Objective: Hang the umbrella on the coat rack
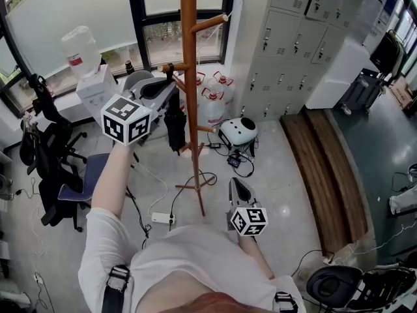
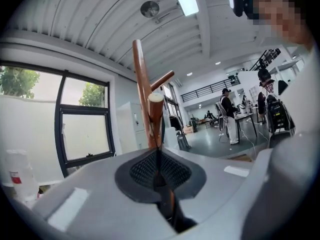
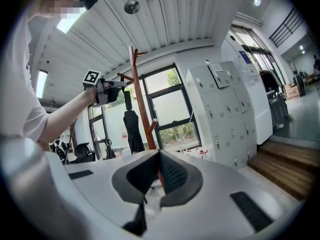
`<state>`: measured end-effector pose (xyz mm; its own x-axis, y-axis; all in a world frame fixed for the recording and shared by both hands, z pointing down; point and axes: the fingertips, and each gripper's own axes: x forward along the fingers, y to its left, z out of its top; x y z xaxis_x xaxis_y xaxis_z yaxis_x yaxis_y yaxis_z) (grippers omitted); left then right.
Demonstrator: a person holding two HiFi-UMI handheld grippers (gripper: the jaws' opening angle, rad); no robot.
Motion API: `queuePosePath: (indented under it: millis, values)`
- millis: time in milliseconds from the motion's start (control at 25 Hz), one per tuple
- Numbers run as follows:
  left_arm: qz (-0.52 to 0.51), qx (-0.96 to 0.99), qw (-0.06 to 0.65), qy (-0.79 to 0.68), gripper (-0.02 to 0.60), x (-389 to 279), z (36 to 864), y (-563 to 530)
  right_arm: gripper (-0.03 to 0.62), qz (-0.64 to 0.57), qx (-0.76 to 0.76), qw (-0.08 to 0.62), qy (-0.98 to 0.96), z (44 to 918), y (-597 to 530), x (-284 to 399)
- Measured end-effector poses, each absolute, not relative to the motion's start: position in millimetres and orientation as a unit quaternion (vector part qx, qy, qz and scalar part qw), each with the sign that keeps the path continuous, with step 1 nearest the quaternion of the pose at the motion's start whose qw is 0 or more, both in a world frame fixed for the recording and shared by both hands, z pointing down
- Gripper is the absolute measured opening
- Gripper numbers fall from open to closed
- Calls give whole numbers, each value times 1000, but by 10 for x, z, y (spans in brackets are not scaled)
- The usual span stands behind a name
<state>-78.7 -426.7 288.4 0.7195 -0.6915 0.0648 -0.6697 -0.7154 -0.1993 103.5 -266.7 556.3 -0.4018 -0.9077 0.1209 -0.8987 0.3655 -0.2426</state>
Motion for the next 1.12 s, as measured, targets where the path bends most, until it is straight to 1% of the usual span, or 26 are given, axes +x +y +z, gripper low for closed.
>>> queuePosePath:
  millis: [360, 640, 760, 840, 920, 1120]
  values:
    - [4, -914, 56, 401, 12, -796, 2917, -4331, 8, -134, -554, 13, 822, 5577, -2614, 1067]
    - [23, -900, 73, 429, 22, -817, 2918, -4309, 8, -135, -558, 6, 819, 5590, -2552, 1104]
    - [32, -894, 74, 441, 123, -843, 2935, -4320, 8, -134, -555, 3, 821, 5580, -2558, 1096]
    - [39, -892, 71, 445, 171, -894, 2947, -4301, 8, -134, -554, 1, 822, 5573, -2556, 1092]
    - [42, -891, 68, 446, 196, -939, 2967, -4252, 8, -134, -553, -2, 822, 5577, -2542, 1098]
    - [43, -888, 71, 451, 225, -1071, 3049, -4049, 8, -131, -550, -4, 825, 5590, -2500, 1071]
